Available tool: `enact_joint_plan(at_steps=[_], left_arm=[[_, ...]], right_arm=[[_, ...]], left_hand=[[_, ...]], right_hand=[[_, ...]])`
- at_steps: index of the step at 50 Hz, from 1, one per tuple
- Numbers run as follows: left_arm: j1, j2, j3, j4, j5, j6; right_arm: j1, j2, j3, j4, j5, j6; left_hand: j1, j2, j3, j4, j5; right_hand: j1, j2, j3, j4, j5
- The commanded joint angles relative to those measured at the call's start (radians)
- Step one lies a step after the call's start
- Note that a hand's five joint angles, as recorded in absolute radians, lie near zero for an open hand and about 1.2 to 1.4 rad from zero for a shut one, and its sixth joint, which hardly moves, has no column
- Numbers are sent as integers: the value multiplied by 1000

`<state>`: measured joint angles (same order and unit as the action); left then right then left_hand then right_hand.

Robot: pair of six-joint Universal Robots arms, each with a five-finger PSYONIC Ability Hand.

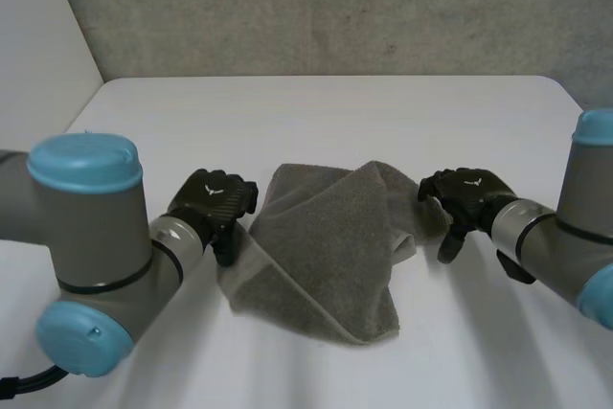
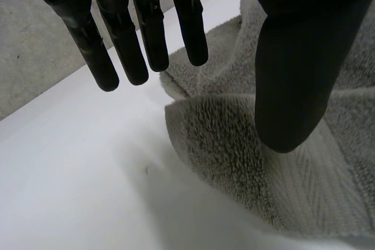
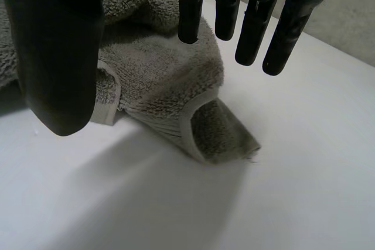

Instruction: Fold the towel.

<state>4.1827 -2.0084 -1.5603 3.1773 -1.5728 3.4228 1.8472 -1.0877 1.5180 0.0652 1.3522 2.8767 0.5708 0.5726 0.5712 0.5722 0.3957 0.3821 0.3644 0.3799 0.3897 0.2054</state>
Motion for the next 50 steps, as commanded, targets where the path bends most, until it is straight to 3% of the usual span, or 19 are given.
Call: enact_joint_plan(at_steps=[1,18,22,25,26,27,28,29,33,42,50], left_arm=[[2,-27,-52,111,1,4],[2,-122,-46,155,1,105],[2,-124,-47,155,-1,105],[2,-122,-49,153,-1,107],[2,-122,-47,153,-3,107],[2,-118,-44,153,-3,107],[2,-118,-44,153,-3,107],[2,-113,-41,153,-4,107],[10,-90,-18,155,-6,108],[59,123,243,173,-29,67],[83,289,371,153,-116,-152]], right_arm=[[7,80,13,-73,1,52],[110,135,8,-177,15,96],[113,137,8,-182,16,101],[113,137,10,-193,16,119],[113,137,10,-203,16,130],[113,137,10,-217,16,139],[113,137,10,-217,16,139],[113,134,7,-231,16,150],[107,112,-25,-246,25,156],[96,-62,-393,-194,99,141],[44,-224,-585,-18,105,84]], left_hand=[[86,84,86,85,87],[121,119,121,120,122],[291,289,290,289,291],[380,378,379,378,380],[516,514,516,515,517],[648,647,648,647,649],[650,648,649,648,650],[772,770,771,770,772],[825,824,825,824,826],[825,824,825,824,826],[825,824,825,824,826]], right_hand=[[-39,-21,-36,-46,-37],[17,35,19,9,19],[29,46,31,21,31],[164,181,166,156,166],[335,353,337,328,337],[660,677,662,652,662],[663,681,665,655,665],[1011,1028,1013,1003,1013],[1014,1032,1016,1007,1016],[1014,1032,1016,1007,1016],[1014,1032,1016,1007,1016]])
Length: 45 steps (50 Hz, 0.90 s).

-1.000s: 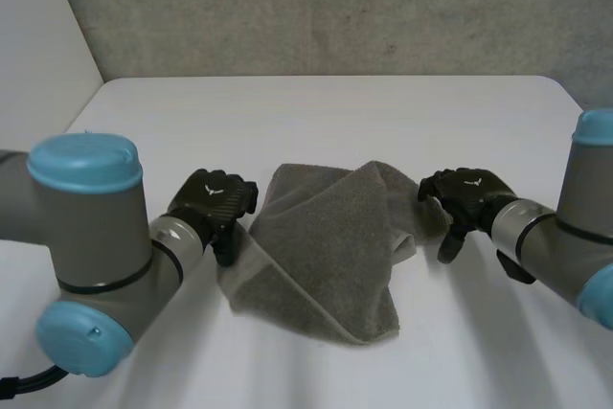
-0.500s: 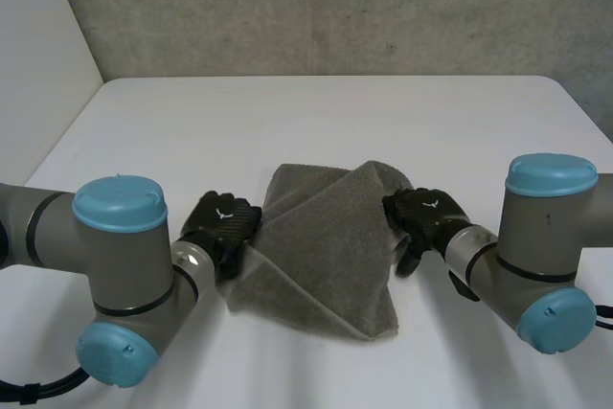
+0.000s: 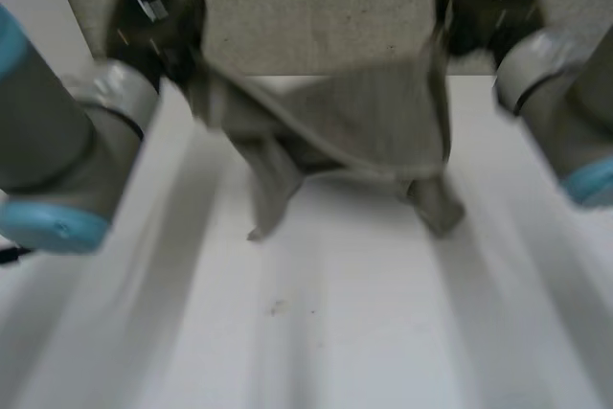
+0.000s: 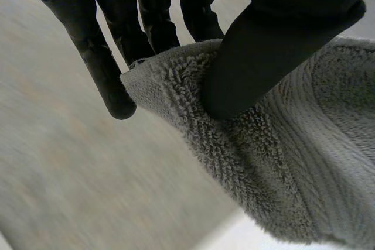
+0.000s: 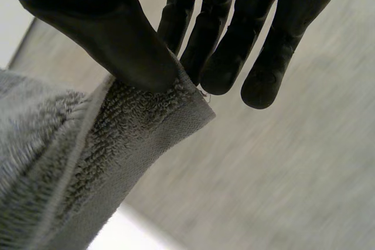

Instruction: Fold the towel.

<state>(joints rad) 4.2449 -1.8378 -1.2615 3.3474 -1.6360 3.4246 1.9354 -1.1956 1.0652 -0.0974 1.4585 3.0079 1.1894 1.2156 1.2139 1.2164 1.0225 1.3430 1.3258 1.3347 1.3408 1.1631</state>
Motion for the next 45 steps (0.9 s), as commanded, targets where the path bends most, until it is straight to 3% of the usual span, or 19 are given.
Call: enact_joint_plan(at_steps=[1,9,17,21,25,29,35,37,41,45], left_arm=[[39,162,59,-32,-53,-186],[95,343,-70,-117,5,-225],[121,403,-121,-124,33,-226],[153,390,-124,-137,38,-225],[162,373,-131,-148,41,-223],[165,226,-137,-157,44,-214],[152,74,-58,-149,42,-212],[148,-22,109,-149,33,-216],[150,-94,335,-148,25,-223],[150,-141,584,-126,24,-240]], right_arm=[[-59,-136,-139,206,-16,-67],[-119,-280,-169,439,-136,-231],[-203,-321,-286,646,-161,-372],[-214,-298,-306,734,-167,-420],[-210,-179,-289,820,-159,-535],[-200,-82,-274,831,-141,-606],[-161,114,-376,717,-55,-610],[-142,163,-446,637,-18,-598],[-115,243,-623,326,32,-516],[-121,216,-604,14,37,-345]], left_hand=[[207,181,182,180,199],[207,181,182,180,199],[207,181,182,180,199],[207,181,182,180,199],[207,181,182,180,199],[207,181,182,180,199],[207,181,182,180,199],[207,181,182,180,199],[207,181,182,180,199],[207,181,182,180,199]], right_hand=[[53,70,62,56,59],[53,70,62,56,59],[53,70,62,56,59],[53,70,62,56,59],[53,70,62,56,59],[53,70,62,56,59],[53,70,62,56,59],[53,70,62,56,59],[53,70,62,56,59],[53,70,62,56,59]])
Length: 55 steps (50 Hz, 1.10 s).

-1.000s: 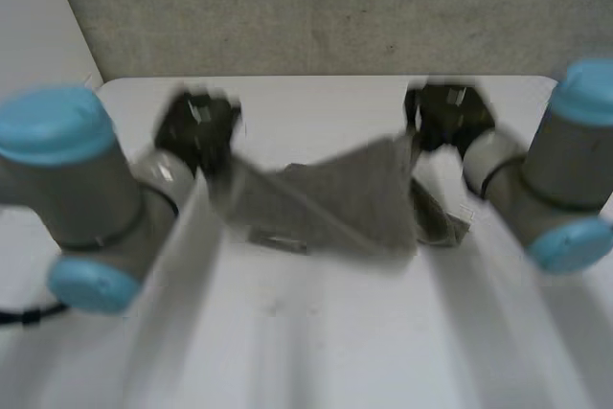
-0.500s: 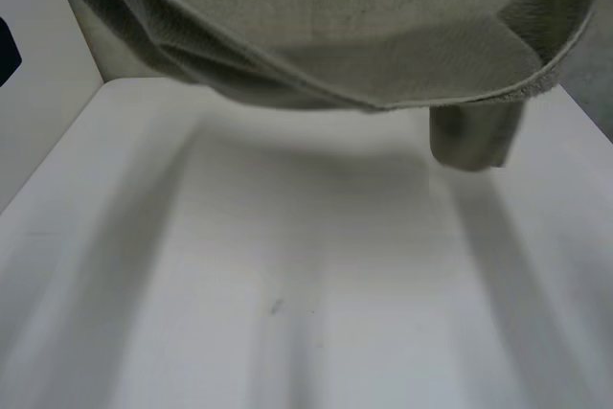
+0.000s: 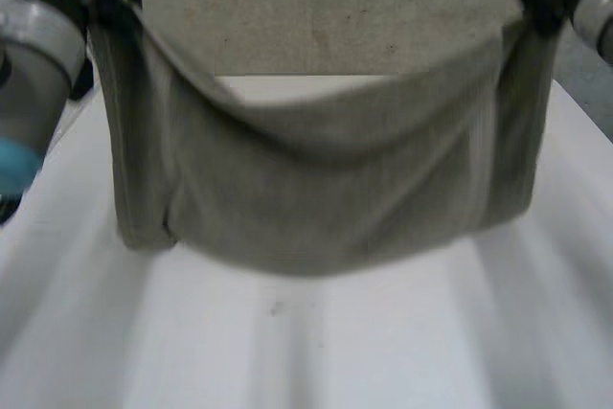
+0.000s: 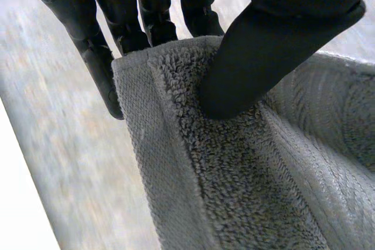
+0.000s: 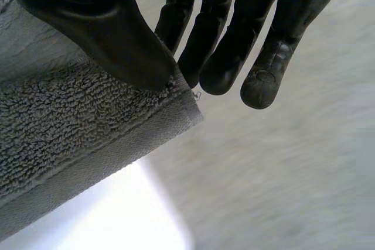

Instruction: Fold the towel.

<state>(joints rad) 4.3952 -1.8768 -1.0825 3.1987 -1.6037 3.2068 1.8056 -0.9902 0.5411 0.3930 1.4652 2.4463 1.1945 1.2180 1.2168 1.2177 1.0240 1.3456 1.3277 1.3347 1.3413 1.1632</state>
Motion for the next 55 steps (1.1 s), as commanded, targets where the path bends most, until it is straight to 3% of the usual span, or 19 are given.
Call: enact_joint_plan(at_steps=[1,7,12,14,15,17,21,23,30,37,39,42,44,49,55], left_arm=[[0,-102,406,23,-9,-22],[18,-90,367,107,-38,-129],[70,-24,36,122,-29,-176],[85,-9,-70,128,-18,-176],[86,-8,-71,128,-18,-176],[96,7,-256,156,36,-173],[99,8,-445,207,106,-169],[104,1,-612,280,169,-165],[112,-8,-796,342,215,-151],[156,70,-906,248,220,-15],[181,170,-945,149,218,86],[201,234,-958,98,217,130],[256,370,-979,12,222,180],[277,507,-998,-23,257,183],[277,503,-985,35,338,179]], right_arm=[[9,10,-79,-477,30,217],[-2,-100,127,-589,11,374],[-15,-180,356,-571,-63,384],[-35,-215,512,-515,-159,367],[-35,-216,513,-514,-160,367],[-49,-220,588,-479,-204,350],[-77,-226,829,-434,-292,243],[-84,-226,901,-434,-299,191],[-132,-219,1143,-431,-313,-45],[-195,-297,1208,-344,-283,-112],[-221,-357,1208,-276,-278,-121],[-313,-479,1203,-125,-281,-150],[-393,-574,1189,1,-305,-208],[-433,-645,1153,72,-356,-308],[-434,-616,1105,64,-368,-305]], left_hand=[[202,178,179,179,198],[202,178,179,179,198],[202,178,179,179,198],[202,178,179,179,198],[202,178,179,179,198],[202,178,179,179,198],[202,178,179,179,198],[202,178,179,179,198],[202,178,179,179,198],[202,178,179,179,198],[202,178,179,179,198],[202,178,179,179,198],[202,178,179,179,198],[202,178,179,179,198],[202,178,179,179,198]], right_hand=[[51,69,62,55,59],[51,69,62,55,59],[51,69,62,55,59],[51,69,62,55,59],[51,69,62,55,59],[51,69,62,55,59],[51,69,62,55,59],[51,69,62,55,59],[51,69,62,55,59],[51,69,62,55,59],[51,69,62,55,59],[51,69,62,55,59],[51,69,62,55,59],[51,69,62,55,59],[51,69,62,55,59]])
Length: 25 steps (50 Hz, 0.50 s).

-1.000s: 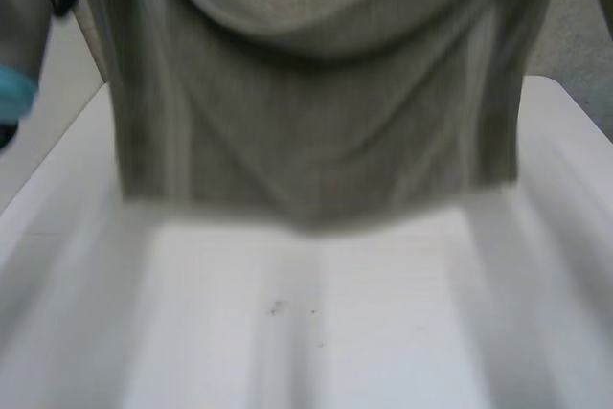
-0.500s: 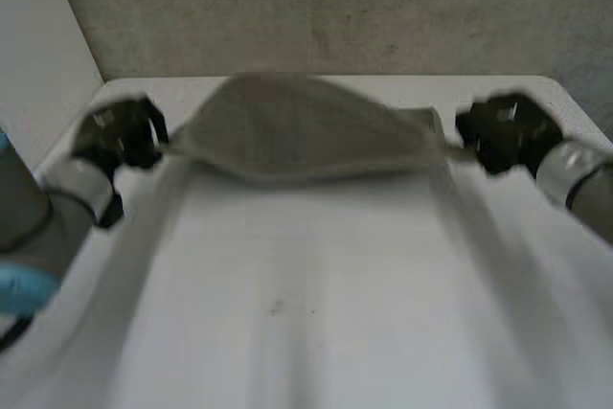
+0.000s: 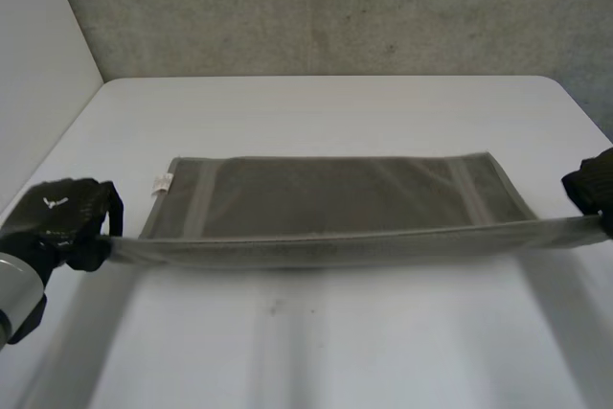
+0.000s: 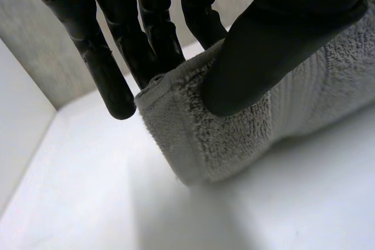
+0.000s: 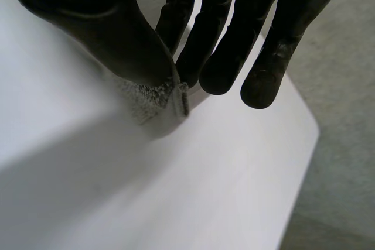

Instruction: Fold the towel.

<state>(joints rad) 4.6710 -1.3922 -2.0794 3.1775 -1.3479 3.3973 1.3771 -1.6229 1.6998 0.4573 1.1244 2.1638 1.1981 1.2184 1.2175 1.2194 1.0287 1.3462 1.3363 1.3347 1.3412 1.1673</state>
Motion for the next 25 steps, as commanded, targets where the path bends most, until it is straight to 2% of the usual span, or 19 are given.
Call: enact_joint_plan(at_steps=[1,2,3,5,6,7,8,9,10,11,13,14,19,21,25], left_arm=[[2,18,12,56,82,-12],[-3,-25,18,88,85,-9],[-3,-25,18,88,85,-9],[-9,-152,57,165,82,-10],[-9,-152,58,165,82,-10],[-21,-215,94,191,81,-12],[-41,-279,137,211,79,-10],[-41,-280,137,211,79,-10],[-66,-350,191,223,78,-10],[-90,-419,255,226,75,-12],[-110,-482,321,225,66,-13],[-110,-482,321,225,65,-13],[-152,-703,579,233,-2,-33],[-169,-755,640,233,-14,-35],[-190,-844,756,231,-37,-35]], right_arm=[[-3,68,-71,-18,-23,-19],[8,136,-100,-44,-14,-13],[8,136,-100,-45,-14,-13],[58,245,-184,-90,38,2],[59,245,-184,-91,38,2],[98,291,-230,-104,84,16],[99,291,-230,-105,84,16],[144,337,-285,-115,131,28],[189,395,-343,-124,178,36],[189,396,-344,-124,178,36],[236,503,-452,-152,236,50],[237,503,-453,-152,236,50],[266,641,-588,-209,290,87],[302,727,-684,-236,337,103],[321,802,-773,-241,388,103]], left_hand=[[198,178,179,177,193],[198,178,179,177,193],[198,178,179,177,193],[198,178,179,177,193],[198,178,179,177,193],[198,178,179,177,193],[198,178,179,177,193],[198,178,179,177,193],[198,178,179,177,193],[198,178,179,177,193],[198,178,179,177,193],[198,178,179,177,193],[198,178,179,177,193],[198,178,179,177,193],[198,178,179,177,193]], right_hand=[[50,60,62,55,54],[50,60,62,55,54],[50,60,62,55,54],[50,60,62,55,54],[50,60,62,55,54],[50,60,62,55,54],[50,60,62,55,54],[50,60,62,55,54],[50,60,62,55,54],[50,60,62,55,54],[50,60,62,55,54],[50,60,62,55,54],[50,60,62,55,54],[50,60,62,55,54],[50,60,62,55,54]])
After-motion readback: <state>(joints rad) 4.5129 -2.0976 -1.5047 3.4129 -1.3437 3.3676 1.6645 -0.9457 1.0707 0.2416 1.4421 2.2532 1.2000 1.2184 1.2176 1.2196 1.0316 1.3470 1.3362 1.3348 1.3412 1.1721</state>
